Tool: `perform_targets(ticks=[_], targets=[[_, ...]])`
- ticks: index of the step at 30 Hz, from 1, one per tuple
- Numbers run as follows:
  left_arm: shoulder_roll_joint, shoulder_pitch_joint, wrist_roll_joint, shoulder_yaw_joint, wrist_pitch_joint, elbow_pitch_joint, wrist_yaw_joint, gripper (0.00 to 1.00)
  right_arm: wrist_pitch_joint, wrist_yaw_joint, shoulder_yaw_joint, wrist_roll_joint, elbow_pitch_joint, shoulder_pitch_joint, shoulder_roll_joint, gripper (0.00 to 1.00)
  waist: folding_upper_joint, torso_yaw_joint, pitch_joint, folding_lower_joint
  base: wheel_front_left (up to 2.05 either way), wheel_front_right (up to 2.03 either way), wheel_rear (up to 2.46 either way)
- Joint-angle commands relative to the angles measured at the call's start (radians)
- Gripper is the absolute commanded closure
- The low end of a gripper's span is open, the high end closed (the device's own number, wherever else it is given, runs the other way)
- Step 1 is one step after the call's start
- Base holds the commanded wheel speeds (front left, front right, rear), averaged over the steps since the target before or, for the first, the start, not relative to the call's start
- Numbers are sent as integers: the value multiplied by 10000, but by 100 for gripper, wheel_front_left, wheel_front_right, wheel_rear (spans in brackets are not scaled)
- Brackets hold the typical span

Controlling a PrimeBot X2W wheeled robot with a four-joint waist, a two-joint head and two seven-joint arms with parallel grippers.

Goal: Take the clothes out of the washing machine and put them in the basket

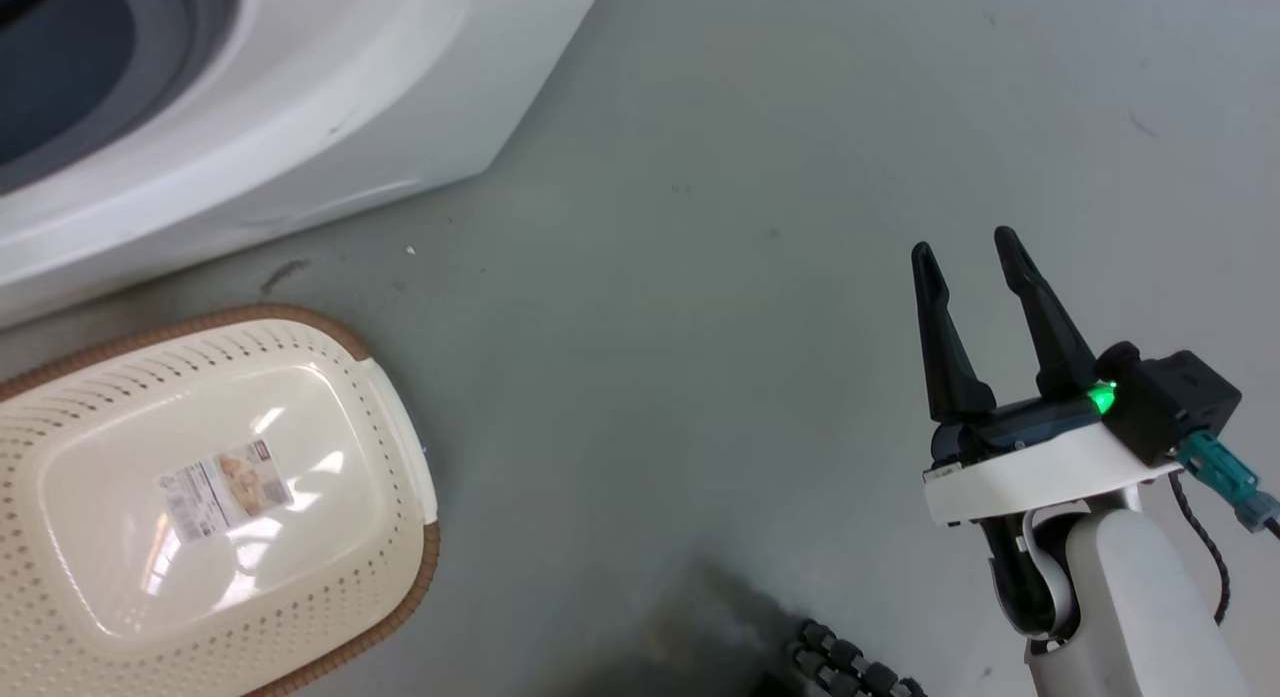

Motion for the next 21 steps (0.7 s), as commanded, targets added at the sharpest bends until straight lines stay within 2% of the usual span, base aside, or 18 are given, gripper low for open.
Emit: perform_targets(ticks=[1, 9, 17, 21], targets=[[-240, 377, -114, 18, -399, 261, 108, 100, -25, -7, -76, -105, 5, 157, 8, 0, 0, 135, -521, 0, 0, 0, 0], [-1346, 2045, -976, 389, -2160, 1123, 493, 100, -24, -7, -203, -337, 238, 600, 8, 0, 0, 430, -1954, 0, 0, 0, 0], [-2142, 3543, -1626, 629, -3679, 1452, 501, 100, 11, -7, -448, -762, 389, 1172, 8, 0, 0, 943, -3581, 0, 0, 0, 0], [-2509, 4155, -1824, 658, -4110, 1282, 480, 100, 226, -7, -555, -989, 191, 1463, 8, 0, 0, 1246, -4302, 0, 0, 0, 0]])
